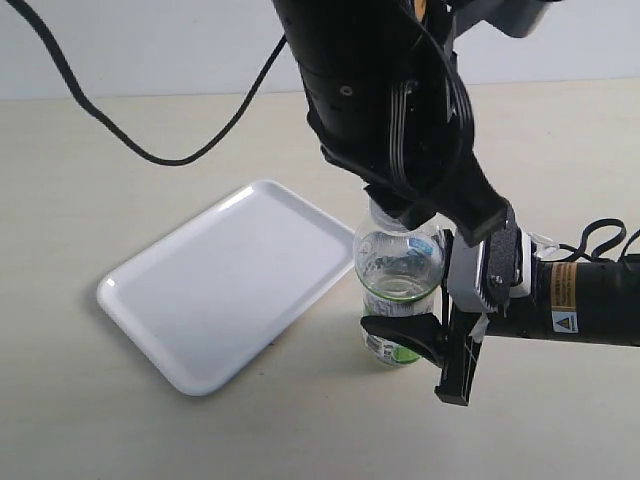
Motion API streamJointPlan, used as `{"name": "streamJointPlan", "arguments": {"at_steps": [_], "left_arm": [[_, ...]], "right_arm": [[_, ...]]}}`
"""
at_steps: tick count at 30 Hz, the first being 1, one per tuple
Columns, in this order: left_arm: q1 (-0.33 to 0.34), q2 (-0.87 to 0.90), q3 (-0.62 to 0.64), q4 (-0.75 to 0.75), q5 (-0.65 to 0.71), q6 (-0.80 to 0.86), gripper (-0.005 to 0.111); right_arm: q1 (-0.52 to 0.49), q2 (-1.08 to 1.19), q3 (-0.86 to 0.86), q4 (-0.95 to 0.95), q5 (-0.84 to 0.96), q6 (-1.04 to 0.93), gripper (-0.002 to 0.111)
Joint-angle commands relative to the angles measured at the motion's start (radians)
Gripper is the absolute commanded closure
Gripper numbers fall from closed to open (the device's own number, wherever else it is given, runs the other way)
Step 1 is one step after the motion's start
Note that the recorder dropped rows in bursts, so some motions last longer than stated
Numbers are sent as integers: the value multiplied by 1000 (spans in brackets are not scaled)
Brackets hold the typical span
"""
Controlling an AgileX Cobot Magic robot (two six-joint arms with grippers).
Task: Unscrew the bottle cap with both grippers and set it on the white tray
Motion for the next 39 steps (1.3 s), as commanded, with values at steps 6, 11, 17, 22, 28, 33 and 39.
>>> {"name": "streamJointPlan", "arguments": {"at_steps": [6,11,17,22,28,33,39], "left_arm": [[-14,-2,2,-60,3,-388,107],[-14,-2,2,-60,3,-539,107],[-14,-2,2,-60,3,-627,107],[-14,-2,2,-60,3,-627,91],[-14,-2,2,-60,3,-610,29],[-12,-2,2,-52,3,-581,20],[-11,-2,2,-2,3,-367,20]], "right_arm": [[1,10,3,-7,95,7,108],[1,10,3,-7,95,26,108],[1,10,3,-7,95,26,108],[1,10,3,-9,89,30,108],[1,10,3,-9,88,50,108],[1,10,3,-28,88,50,108],[1,10,3,-44,79,50,108]]}}
